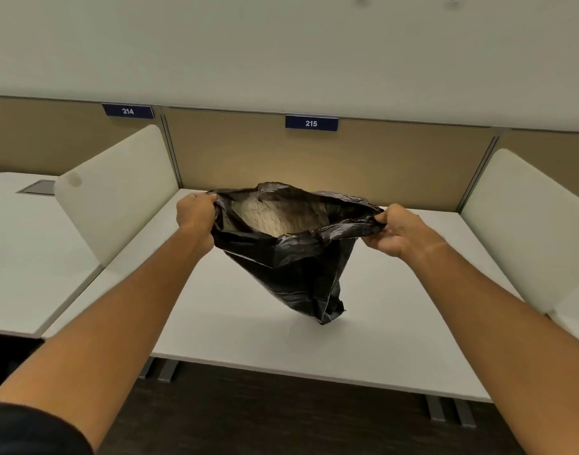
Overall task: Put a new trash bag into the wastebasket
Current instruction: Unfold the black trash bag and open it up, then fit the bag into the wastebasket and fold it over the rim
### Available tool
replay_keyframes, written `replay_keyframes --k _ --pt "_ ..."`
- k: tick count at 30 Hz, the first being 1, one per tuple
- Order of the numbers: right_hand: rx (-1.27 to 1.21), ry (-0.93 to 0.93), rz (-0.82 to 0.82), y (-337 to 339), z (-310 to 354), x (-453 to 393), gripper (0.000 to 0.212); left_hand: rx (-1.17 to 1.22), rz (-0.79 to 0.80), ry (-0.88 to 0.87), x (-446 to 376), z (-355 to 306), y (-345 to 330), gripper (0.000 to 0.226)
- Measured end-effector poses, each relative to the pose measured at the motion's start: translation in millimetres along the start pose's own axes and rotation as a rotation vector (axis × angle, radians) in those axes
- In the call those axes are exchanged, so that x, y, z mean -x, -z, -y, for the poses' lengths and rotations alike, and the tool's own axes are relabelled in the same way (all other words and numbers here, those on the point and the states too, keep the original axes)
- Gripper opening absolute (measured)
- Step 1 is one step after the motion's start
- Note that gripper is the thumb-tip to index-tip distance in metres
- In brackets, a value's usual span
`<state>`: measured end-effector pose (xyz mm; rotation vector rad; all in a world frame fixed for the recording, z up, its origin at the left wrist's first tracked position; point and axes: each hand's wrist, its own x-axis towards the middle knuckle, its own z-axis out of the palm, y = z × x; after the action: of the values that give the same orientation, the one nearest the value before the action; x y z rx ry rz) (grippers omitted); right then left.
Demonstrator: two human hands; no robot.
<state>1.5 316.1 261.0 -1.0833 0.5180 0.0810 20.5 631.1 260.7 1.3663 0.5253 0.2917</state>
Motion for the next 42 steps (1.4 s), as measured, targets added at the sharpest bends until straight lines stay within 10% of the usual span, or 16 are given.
replay_keyframes --k 9,21,42 --pt "0.252 -0.028 0.106 -17 -50 34 0.026 -0.416 0.063 -0.075 41 24 64 0.013" --pt "0.666 0.105 0.277 -8 -149 113 0.015 -0.56 -0.242 -0.208 127 80 191 0.026" --pt "0.936 -0.085 0.379 -103 -436 168 0.022 -0.699 -0.483 0.088 160 208 464 0.03"
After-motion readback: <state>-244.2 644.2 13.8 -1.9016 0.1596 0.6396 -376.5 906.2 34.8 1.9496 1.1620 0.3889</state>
